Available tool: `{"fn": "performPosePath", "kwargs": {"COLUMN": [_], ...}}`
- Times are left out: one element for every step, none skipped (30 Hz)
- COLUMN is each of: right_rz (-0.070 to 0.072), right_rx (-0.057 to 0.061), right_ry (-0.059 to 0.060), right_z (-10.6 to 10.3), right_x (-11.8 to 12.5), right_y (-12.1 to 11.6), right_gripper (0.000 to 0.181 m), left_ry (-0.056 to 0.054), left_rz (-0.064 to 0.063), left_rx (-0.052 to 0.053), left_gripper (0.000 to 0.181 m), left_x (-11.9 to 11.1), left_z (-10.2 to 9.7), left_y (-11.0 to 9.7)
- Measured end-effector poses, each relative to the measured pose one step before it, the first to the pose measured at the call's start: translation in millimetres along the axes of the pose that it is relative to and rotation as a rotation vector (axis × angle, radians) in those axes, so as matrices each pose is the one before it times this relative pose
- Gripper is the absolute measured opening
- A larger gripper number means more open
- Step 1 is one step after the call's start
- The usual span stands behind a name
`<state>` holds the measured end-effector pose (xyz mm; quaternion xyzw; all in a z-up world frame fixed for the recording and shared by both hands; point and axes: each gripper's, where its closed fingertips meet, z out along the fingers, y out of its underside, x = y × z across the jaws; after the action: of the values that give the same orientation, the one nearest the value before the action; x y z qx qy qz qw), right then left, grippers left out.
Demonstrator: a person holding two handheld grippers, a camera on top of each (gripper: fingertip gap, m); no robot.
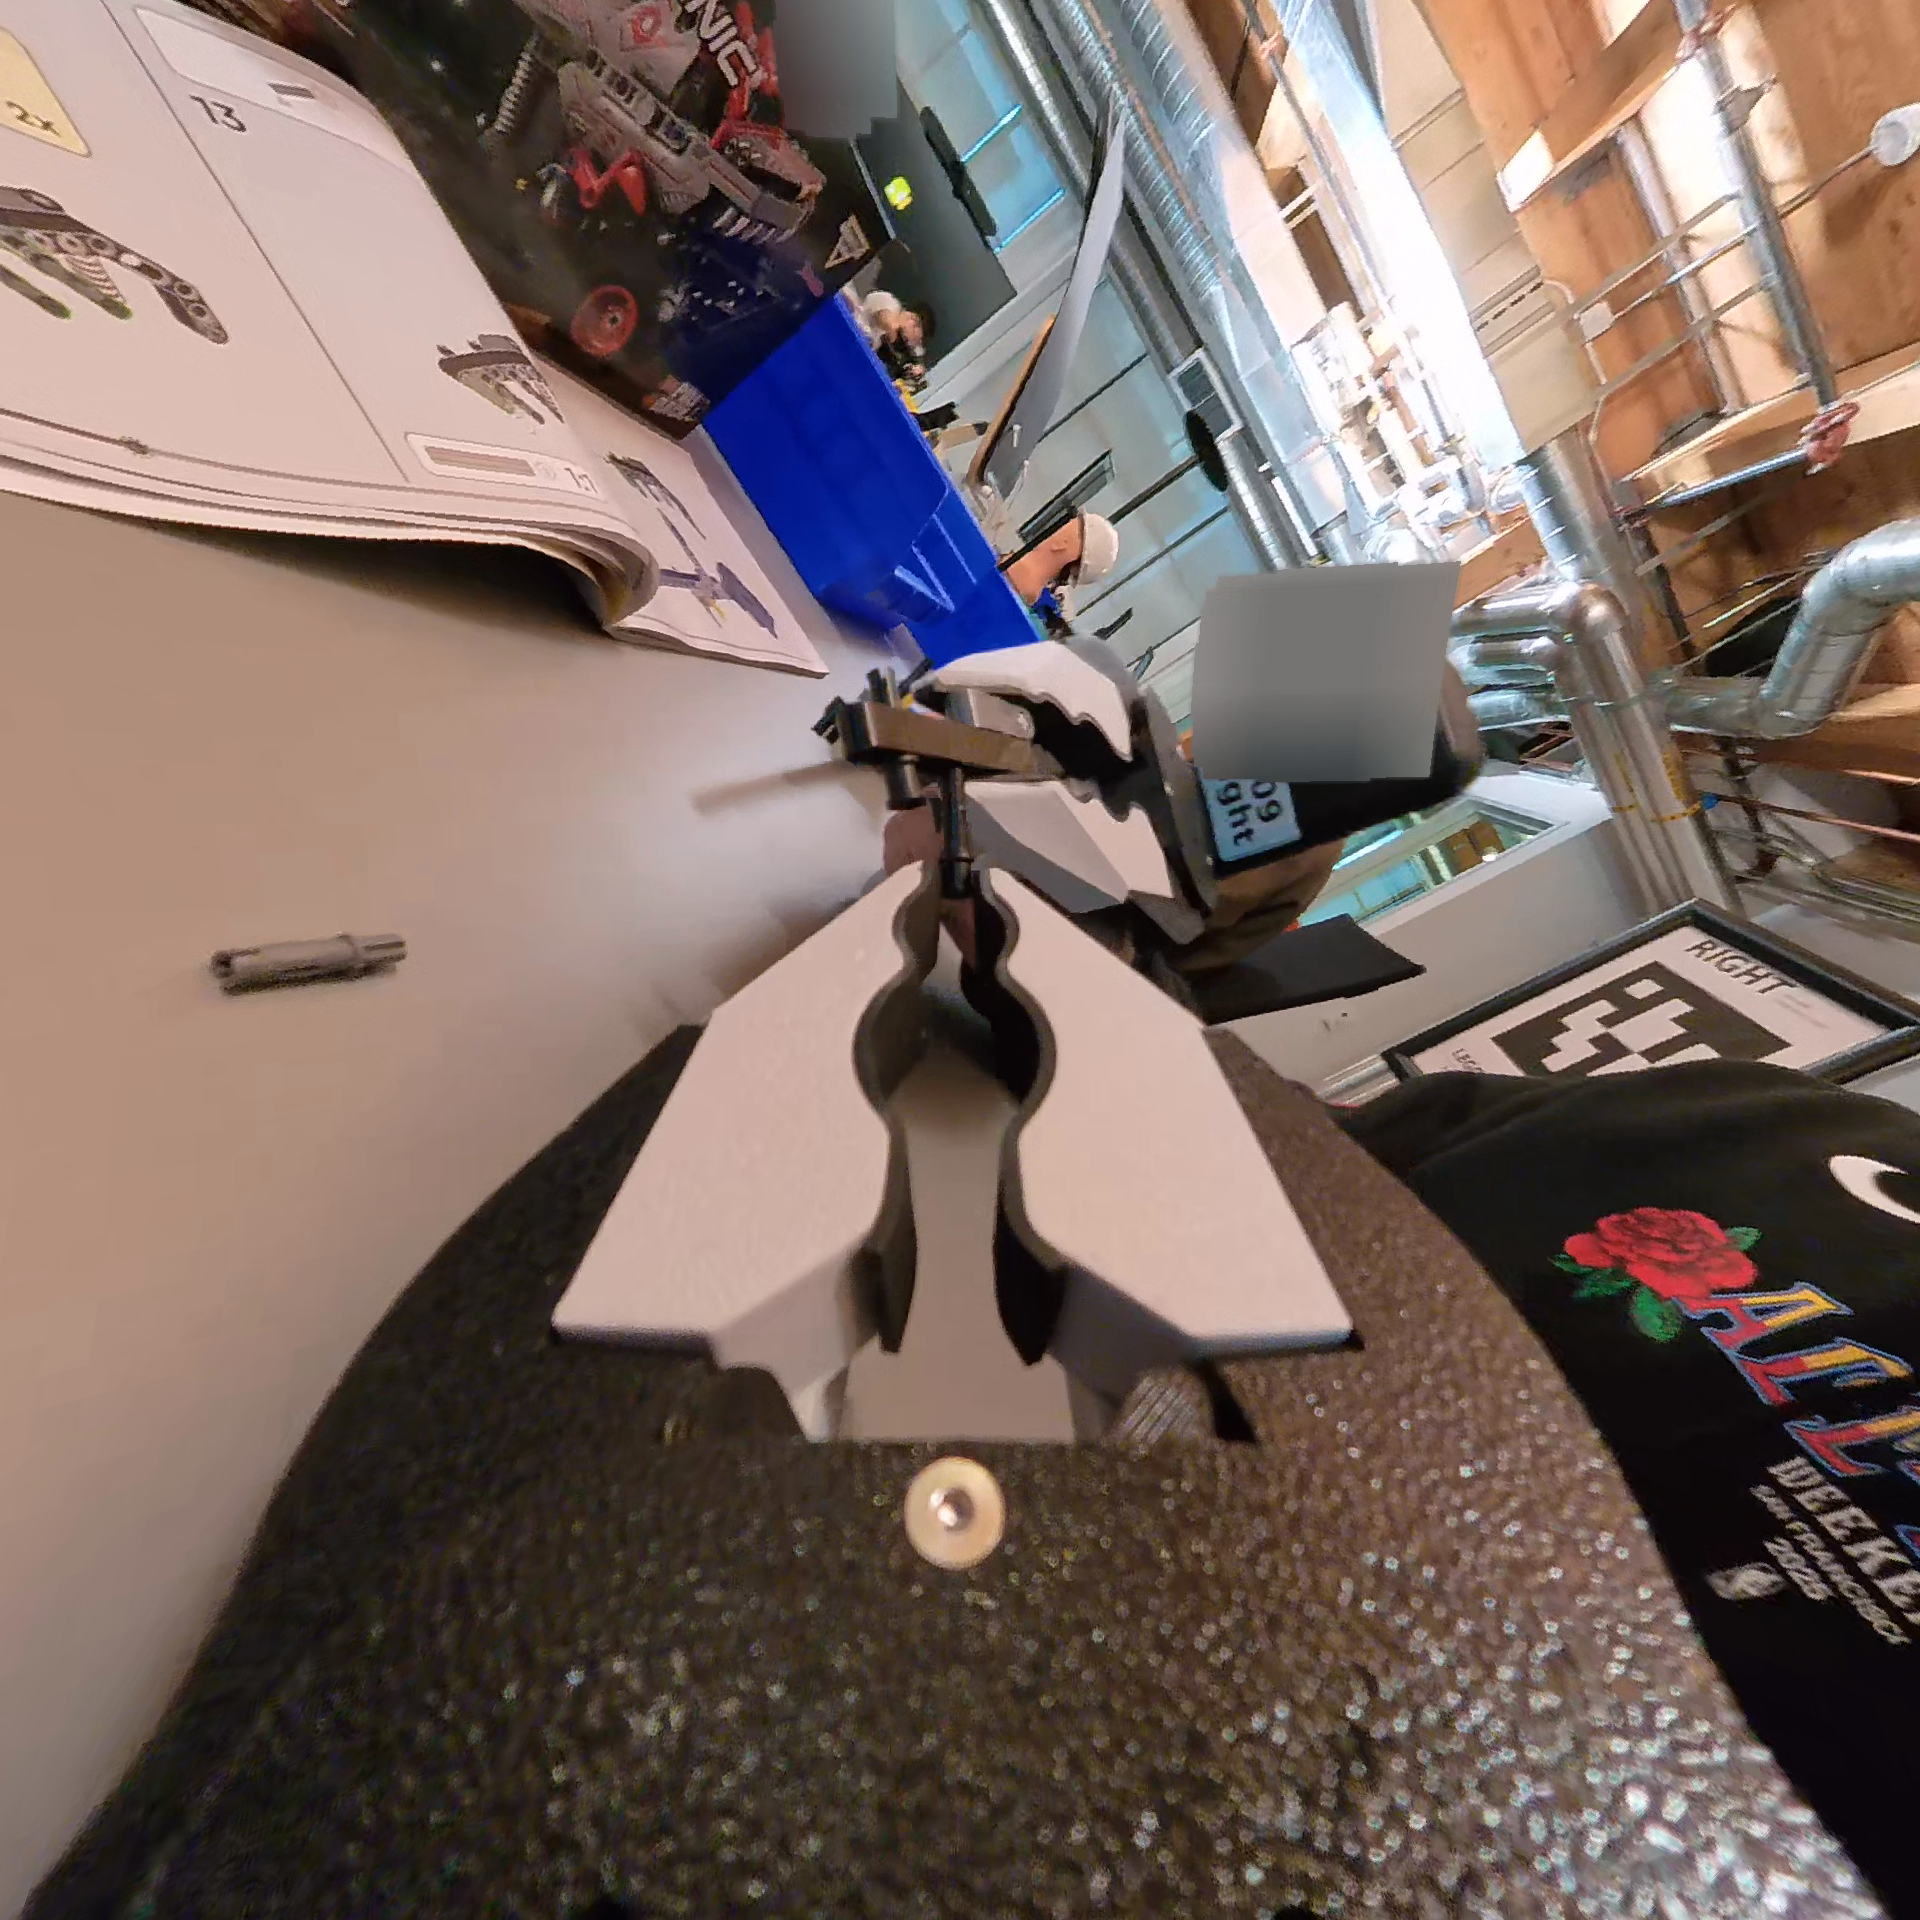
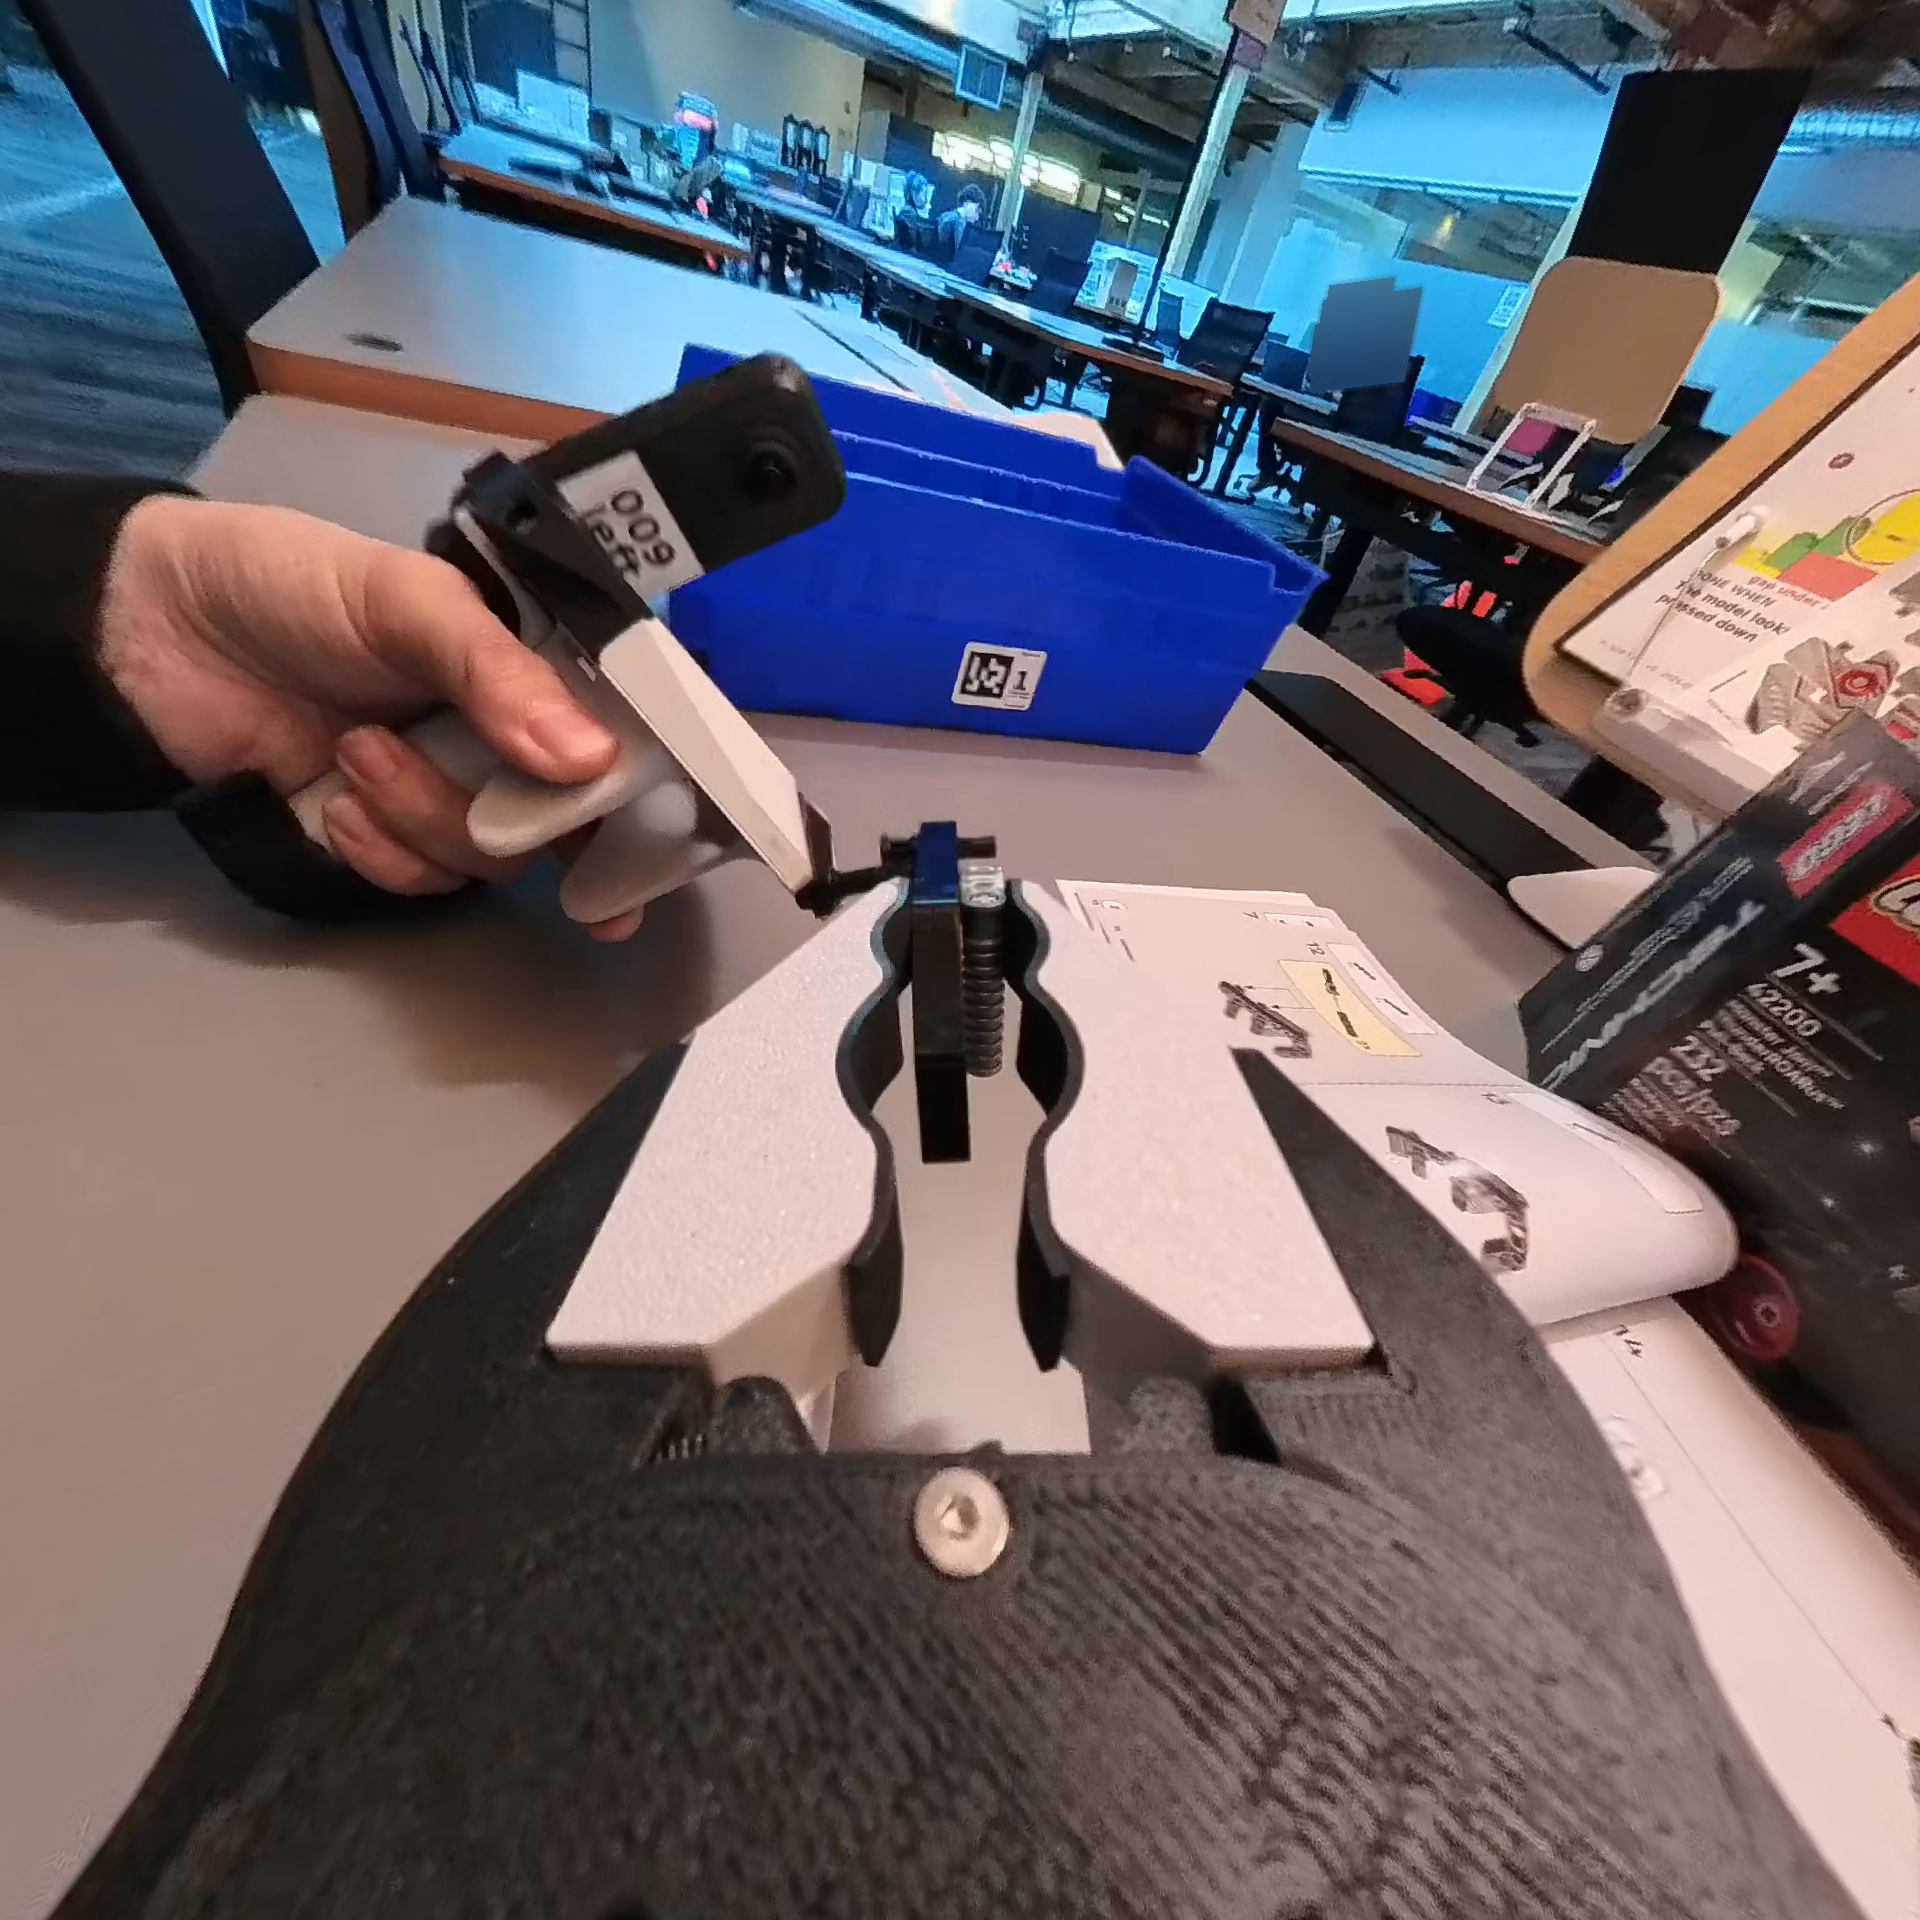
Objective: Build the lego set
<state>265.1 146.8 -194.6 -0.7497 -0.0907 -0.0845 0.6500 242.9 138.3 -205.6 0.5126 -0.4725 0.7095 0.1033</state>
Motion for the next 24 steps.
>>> {"fn": "performPosePath", "kwargs": {"right_rz": [-0.0332, -0.0282, -0.0228, -0.0220, -0.0231, -0.0229, -0.0084, 0.0098, 0.0141, 0.0047, -0.0109, 0.0008, -0.0304, -0.0253, -0.0030, 0.0301, 0.0496, 0.0435, 0.0368, 0.0300, 0.0162, 0.0075, 0.0009, -0.0074], "right_rx": [-0.0139, -0.0103, -0.0068, -0.0051, -0.0089, -0.0133, -0.0025, 0.0011, 0.0021, 0.0046, 0.0109, -0.0064, -0.0198, -0.0260, -0.0084, 0.0010, 0.0117, 0.0202, 0.0135, 0.0000, 0.0067, 0.0084, -0.0012, -0.0088], "right_ry": [0.0124, 0.0104, 0.0056, 0.0070, 0.0060, 0.0006, 0.0033, -0.0013, -0.0091, -0.0082, -0.0399, 0.0093, 0.0201, 0.0465, 0.0313, -0.0211, -0.0190, -0.0116, -0.0076, -0.0083, 0.0034, -0.0035, -0.0127, -0.0003], "right_z": [0.76, 0.53, 0.29, 0.20, 0.16, 0.48, 0.20, 0.13, -0.15, -0.48, -0.16, 1.37, 1.07, 0.13, -0.35, 0.43, 0.08, -0.95, -1.10, -0.71, -0.89, -0.61, 0.18, 0.89], "right_x": [0.15, -0.23, -0.23, 0.11, 0.04, -0.83, -0.29, -0.11, -0.25, -0.32, -6.22, -1.06, 0.79, 5.04, 4.38, -1.41, -0.17, 0.90, 1.45, 1.20, 2.14, 0.07, -2.02, -0.90], "right_y": [2.27, 1.38, 0.47, 0.26, 1.02, 1.73, 0.13, -0.40, -0.16, -0.44, -1.68, 0.67, 1.96, 1.65, -0.15, 0.20, -0.32, -1.62, -0.52, 0.92, -0.65, -1.10, -0.03, 1.14], "right_gripper": [0.014, 0.014, 0.014, 0.014, 0.014, 0.013, 0.013, 0.014, 0.014, 0.014, 0.014, 0.014, 0.014, 0.014, 0.014, 0.013, 0.013, 0.013, 0.014, 0.014, 0.013, 0.013, 0.013, 0.014], "left_ry": [-0.0186, -0.0138, -0.0103, -0.0125, -0.0196, -0.0266, -0.0206, -0.0131, -0.0130, -0.0159, -0.0178, -0.0157, 0.0011, 0.0056, 0.0030, 0.0024, 0.0022, 0.0062, 0.0085, 0.0035, -0.0014, 0.0006, 0.0067, 0.0071], "left_rz": [0.0121, 0.0118, 0.0094, 0.0094, 0.0156, 0.0204, 0.0193, 0.0198, 0.0192, 0.0164, 0.0150, 0.0123, 0.0081, 0.0017, 0.0002, 0.0020, 0.0024, 0.0040, 0.0032, 0.0018, 0.0013, -0.0023, -0.0065, -0.0086], "left_rx": [-0.0045, -0.0048, -0.0027, -0.0002, -0.0062, -0.0114, -0.0055, -0.0048, -0.0072, 0.0030, 0.0098, -0.0028, -0.0102, -0.0134, 0.0025, 0.0047, 0.0001, 0.0039, 0.0028, -0.0023, 0.0013, 0.0034, 0.0009, 0.0053], "left_gripper": [0.004, 0.004, 0.004, 0.004, 0.004, 0.003, 0.004, 0.004, 0.004, 0.004, 0.004, 0.004, 0.004, 0.004, 0.004, 0.004, 0.004, 0.004, 0.004, 0.004, 0.004, 0.004, 0.004, 0.004], "left_x": [-2.00, -1.33, -1.00, -1.35, -2.13, -2.77, -1.45, -0.06, -0.29, -0.83, -1.45, -1.78, 0.26, 0.56, 0.38, 0.37, 0.43, 1.01, 1.51, 0.69, 0.04, -0.07, 0.54, 0.37], "left_z": [-0.10, -0.21, -0.23, -0.13, -0.01, 0.33, 0.23, 0.44, 0.30, 0.08, -0.49, -0.54, -0.07, 0.25, -0.34, -0.53, -0.40, -0.08, 0.13, 0.31, 0.16, 0.13, 0.28, 0.04], "left_y": [0.45, 0.42, 0.19, -0.06, 0.76, 1.27, 0.59, 0.39, 0.63, -0.77, -2.07, -0.29, 0.82, 1.64, -0.40, -0.59, -0.20, -0.77, -0.55, 0.26, -0.02, -0.34, 0.14, -0.48]}}
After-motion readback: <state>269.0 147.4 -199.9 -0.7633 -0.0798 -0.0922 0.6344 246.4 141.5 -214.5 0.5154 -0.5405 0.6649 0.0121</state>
